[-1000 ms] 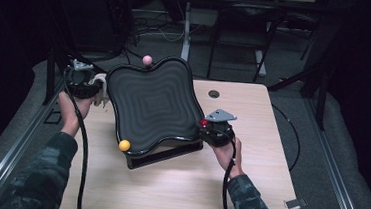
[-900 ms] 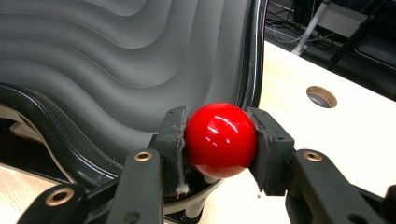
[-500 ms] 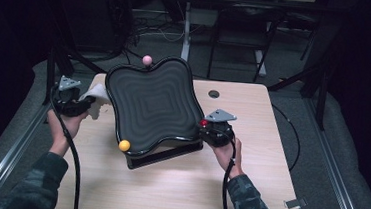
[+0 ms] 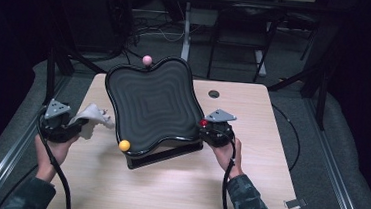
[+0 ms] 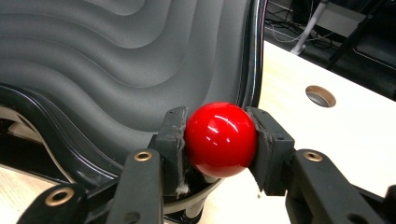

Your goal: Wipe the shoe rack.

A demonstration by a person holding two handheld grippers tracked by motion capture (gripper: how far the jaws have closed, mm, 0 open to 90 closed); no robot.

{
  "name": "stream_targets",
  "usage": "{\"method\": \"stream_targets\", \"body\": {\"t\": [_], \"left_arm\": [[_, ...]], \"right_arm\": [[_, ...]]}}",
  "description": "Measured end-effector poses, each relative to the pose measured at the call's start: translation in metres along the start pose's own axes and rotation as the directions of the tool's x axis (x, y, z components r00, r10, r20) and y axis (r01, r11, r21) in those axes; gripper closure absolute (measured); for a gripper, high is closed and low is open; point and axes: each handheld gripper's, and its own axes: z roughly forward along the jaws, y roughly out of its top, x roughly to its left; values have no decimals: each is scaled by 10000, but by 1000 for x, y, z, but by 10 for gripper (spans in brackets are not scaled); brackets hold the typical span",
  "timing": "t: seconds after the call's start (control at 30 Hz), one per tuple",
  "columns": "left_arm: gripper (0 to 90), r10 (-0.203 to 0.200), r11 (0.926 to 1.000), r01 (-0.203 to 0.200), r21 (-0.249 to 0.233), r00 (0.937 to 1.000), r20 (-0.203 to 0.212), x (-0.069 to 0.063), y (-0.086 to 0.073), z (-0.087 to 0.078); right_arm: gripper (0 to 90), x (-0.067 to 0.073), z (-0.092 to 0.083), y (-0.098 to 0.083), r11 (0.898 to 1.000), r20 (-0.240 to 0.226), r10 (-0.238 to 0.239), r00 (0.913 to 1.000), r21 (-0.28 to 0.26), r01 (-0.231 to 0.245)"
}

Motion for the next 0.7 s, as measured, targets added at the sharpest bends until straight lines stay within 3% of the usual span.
{"method": "stream_targets", "body": {"t": [0.33, 0.7], "left_arm": [[844, 235, 9975, -264, 649, 9987, 451, -18, -38, -7], [844, 487, 9877, -670, 1410, 9904, 1294, -50, -66, 5]], "right_arm": [[601, 0, 0, 0, 10000, 12, 20, 10000, 1, -20], [601, 1, 0, 0, 10000, 100, 27, 9999, -12, -27]]}}
